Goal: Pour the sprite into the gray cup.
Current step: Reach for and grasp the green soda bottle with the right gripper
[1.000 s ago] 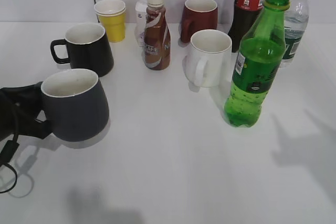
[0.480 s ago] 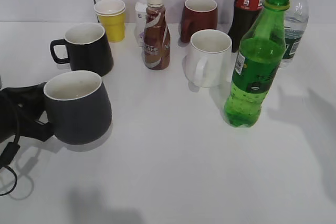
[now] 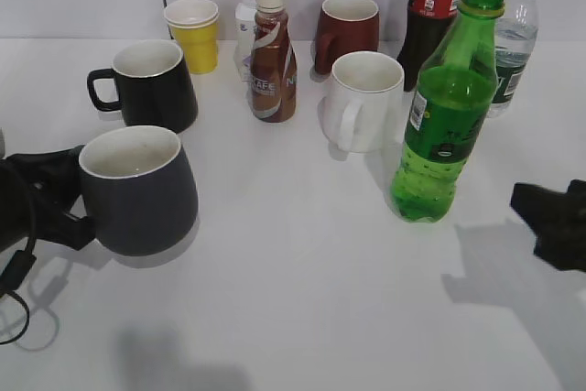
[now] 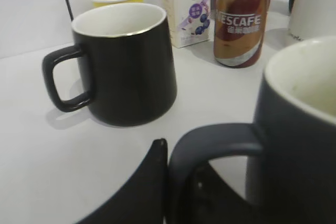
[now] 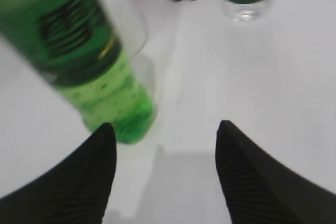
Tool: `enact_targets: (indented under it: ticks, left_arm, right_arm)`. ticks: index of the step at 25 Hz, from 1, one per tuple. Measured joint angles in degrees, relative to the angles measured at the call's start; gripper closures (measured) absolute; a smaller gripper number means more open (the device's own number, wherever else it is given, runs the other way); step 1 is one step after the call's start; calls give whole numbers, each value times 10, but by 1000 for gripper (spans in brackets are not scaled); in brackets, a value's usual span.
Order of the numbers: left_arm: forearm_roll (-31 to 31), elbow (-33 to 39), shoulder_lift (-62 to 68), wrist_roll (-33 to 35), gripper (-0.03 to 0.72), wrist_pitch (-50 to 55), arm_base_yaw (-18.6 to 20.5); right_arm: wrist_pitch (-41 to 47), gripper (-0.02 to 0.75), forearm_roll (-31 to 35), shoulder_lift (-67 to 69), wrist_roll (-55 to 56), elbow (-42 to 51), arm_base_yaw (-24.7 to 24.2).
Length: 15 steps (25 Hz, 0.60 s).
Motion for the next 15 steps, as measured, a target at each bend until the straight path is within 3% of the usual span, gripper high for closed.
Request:
enact_targets:
  ticks: [10,15]
  left_arm:
    - [7,0,0,0,641,0,0]
    - [7,0,0,0,641,0,0]
  right_arm:
    - [8,332,-32,169,-15,-62,8]
    - [27,345,-31,179,-16,-66,43]
